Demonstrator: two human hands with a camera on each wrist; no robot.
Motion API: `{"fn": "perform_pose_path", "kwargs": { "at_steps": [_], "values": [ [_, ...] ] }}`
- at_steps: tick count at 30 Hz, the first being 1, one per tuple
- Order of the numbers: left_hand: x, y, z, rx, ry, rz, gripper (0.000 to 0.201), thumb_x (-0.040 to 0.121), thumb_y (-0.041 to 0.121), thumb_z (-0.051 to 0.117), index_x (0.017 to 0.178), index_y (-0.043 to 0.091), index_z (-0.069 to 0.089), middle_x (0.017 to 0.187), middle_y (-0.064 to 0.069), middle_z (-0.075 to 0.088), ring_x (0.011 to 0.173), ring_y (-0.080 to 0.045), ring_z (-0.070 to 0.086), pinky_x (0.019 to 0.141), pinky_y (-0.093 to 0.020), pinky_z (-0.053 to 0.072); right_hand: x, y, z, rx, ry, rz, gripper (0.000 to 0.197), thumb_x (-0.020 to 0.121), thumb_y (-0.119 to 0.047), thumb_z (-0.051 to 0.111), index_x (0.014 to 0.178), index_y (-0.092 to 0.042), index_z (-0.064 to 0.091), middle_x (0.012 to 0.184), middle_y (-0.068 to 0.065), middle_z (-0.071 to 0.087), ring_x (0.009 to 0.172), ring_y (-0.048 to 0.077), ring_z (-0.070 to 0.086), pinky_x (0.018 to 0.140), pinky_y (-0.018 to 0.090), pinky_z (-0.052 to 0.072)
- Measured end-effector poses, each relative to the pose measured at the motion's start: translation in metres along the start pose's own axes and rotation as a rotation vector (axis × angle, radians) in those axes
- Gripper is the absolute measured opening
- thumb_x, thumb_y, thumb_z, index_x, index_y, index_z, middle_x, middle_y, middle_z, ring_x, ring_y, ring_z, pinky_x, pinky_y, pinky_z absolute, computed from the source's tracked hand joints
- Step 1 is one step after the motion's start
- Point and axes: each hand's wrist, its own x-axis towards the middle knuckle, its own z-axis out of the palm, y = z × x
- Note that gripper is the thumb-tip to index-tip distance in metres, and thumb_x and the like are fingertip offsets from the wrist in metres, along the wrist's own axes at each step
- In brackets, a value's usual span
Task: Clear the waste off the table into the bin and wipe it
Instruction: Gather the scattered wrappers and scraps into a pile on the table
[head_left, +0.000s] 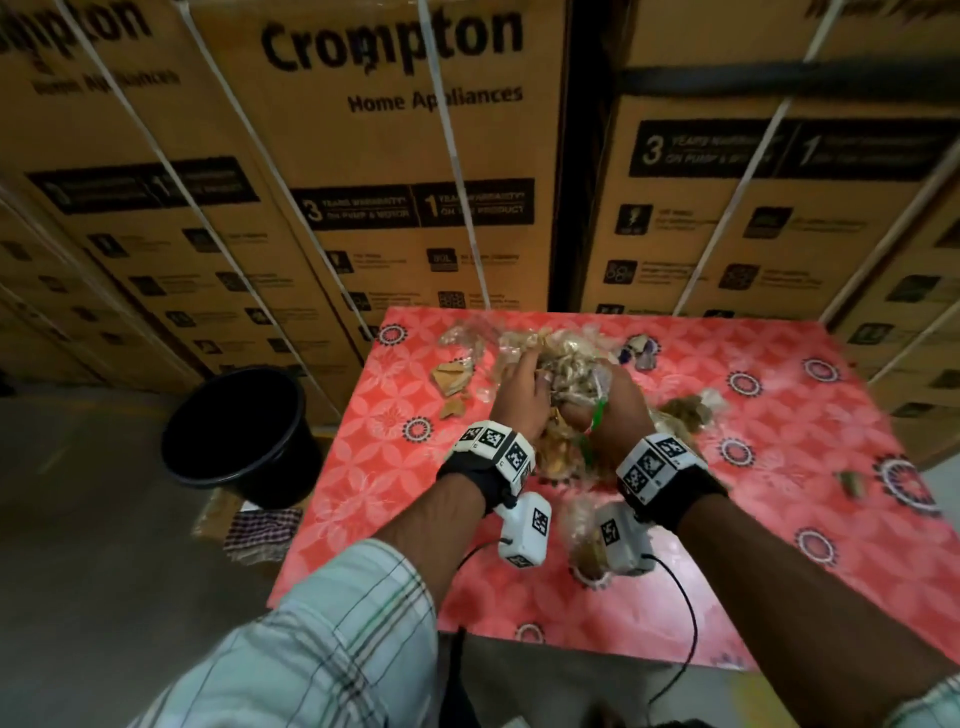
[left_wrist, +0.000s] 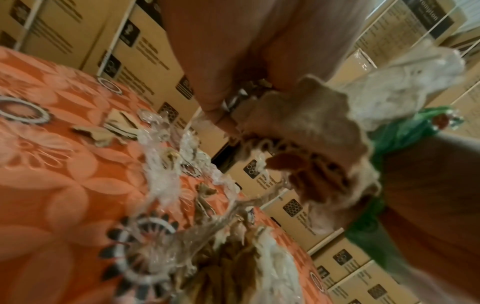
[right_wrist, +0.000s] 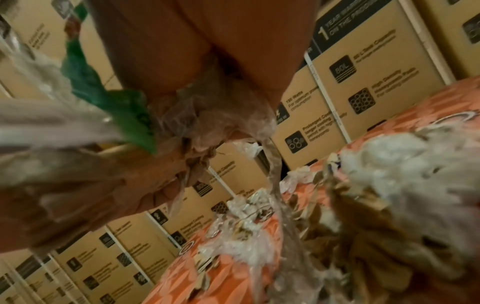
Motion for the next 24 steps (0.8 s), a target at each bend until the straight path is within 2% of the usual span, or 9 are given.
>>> {"fn": "perform_pose_path", "kwargs": {
  "at_steps": [2, 5, 8, 10, 13, 16, 20, 22, 24],
  "values": [
    [0.008, 0.015, 0.024, -0.040, 0.019, 0.008, 0.035, 0.102, 0.014, 0.042, 0.137, 0.014, 0.046, 0.140, -0.010, 0.046, 0.129, -0.027, 0.046, 0.106, -0.042, 0.042, 0.006, 0.016, -0.023, 0.025, 0.008, -0.017, 0.040, 0.065, -0.024, 0.075, 0.102, -0.015, 0.064, 0.095, 0.003, 0.067, 0.087, 0.019, 0.066, 0.076, 0.033, 0.054],
    [0.017, 0.033, 0.056, -0.089, 0.075, 0.002, 0.035, 0.100, 0.016, 0.046, 0.135, 0.014, 0.051, 0.138, -0.008, 0.051, 0.126, -0.024, 0.049, 0.105, -0.036, 0.042, 0.015, 0.040, -0.050, 0.041, -0.018, -0.033, 0.030, 0.066, -0.027, 0.072, 0.095, -0.020, 0.065, 0.092, 0.001, 0.069, 0.085, 0.019, 0.067, 0.077, 0.039, 0.056],
    [0.025, 0.044, 0.079, -0.104, 0.087, -0.031, 0.038, 0.099, 0.016, 0.050, 0.136, 0.012, 0.054, 0.138, -0.008, 0.054, 0.126, -0.025, 0.050, 0.105, -0.035, 0.042, 0.025, 0.066, -0.065, -0.006, 0.022, 0.041, 0.050, 0.065, -0.036, 0.076, 0.108, -0.017, 0.060, 0.107, -0.001, 0.062, 0.097, 0.020, 0.061, 0.086, 0.039, 0.053],
    [0.029, 0.044, 0.092, -0.078, 0.066, -0.034, 0.038, 0.099, 0.015, 0.050, 0.136, 0.009, 0.054, 0.139, -0.010, 0.054, 0.128, -0.025, 0.049, 0.108, -0.035, 0.040, 0.028, 0.083, -0.071, -0.066, 0.034, 0.147, 0.061, 0.070, -0.021, 0.080, 0.121, -0.010, 0.049, 0.114, 0.001, 0.052, 0.103, 0.022, 0.056, 0.087, 0.038, 0.051],
    [0.032, 0.030, 0.111, 0.000, -0.015, -0.071, 0.038, 0.100, 0.019, 0.043, 0.135, 0.008, 0.055, 0.138, -0.013, 0.053, 0.129, -0.029, 0.048, 0.110, -0.035, 0.038, 0.030, 0.106, -0.075, -0.228, -0.045, 0.147, 0.073, 0.071, -0.015, 0.080, 0.134, -0.011, 0.043, 0.126, 0.011, 0.047, 0.112, 0.031, 0.052, 0.093, 0.042, 0.048],
    [0.031, 0.019, 0.125, -0.006, -0.060, -0.160, 0.045, 0.097, 0.033, 0.038, 0.132, 0.015, 0.058, 0.137, -0.011, 0.055, 0.129, -0.031, 0.047, 0.108, -0.046, 0.039, 0.028, 0.125, -0.072, -0.415, -0.152, 0.103, 0.072, 0.077, -0.002, 0.065, 0.141, -0.012, 0.035, 0.132, 0.016, 0.043, 0.119, 0.035, 0.044, 0.096, 0.043, 0.045],
    [0.032, 0.010, 0.133, 0.159, -0.058, -0.246, 0.064, 0.083, 0.065, 0.040, 0.138, 0.035, 0.049, 0.149, -0.010, 0.040, 0.137, -0.037, 0.034, 0.112, -0.051, 0.032, 0.029, 0.139, -0.061, -0.513, -0.227, 0.102, 0.075, 0.079, -0.004, 0.063, 0.144, -0.011, 0.028, 0.134, 0.017, 0.040, 0.123, 0.035, 0.039, 0.099, 0.042, 0.042],
    [0.034, 0.004, 0.136, 0.276, -0.104, -0.228, 0.067, 0.084, 0.066, 0.047, 0.146, 0.044, 0.033, 0.158, -0.008, 0.023, 0.141, -0.037, 0.021, 0.114, -0.054, 0.027, 0.034, 0.145, -0.056, -0.533, -0.279, 0.118, 0.077, 0.080, -0.010, 0.064, 0.145, -0.010, 0.024, 0.135, 0.017, 0.038, 0.123, 0.034, 0.039, 0.099, 0.042, 0.042],
    [0.038, -0.003, 0.135, 0.357, -0.123, -0.177, 0.072, 0.085, 0.062, 0.054, 0.149, 0.045, 0.025, 0.159, -0.007, 0.017, 0.140, -0.038, 0.020, 0.113, -0.054, 0.028, 0.037, 0.151, -0.054, -0.594, -0.306, 0.093, 0.079, 0.082, -0.023, 0.067, 0.146, -0.010, 0.022, 0.134, 0.017, 0.038, 0.120, 0.034, 0.041, 0.098, 0.042, 0.043]
  ]
}}
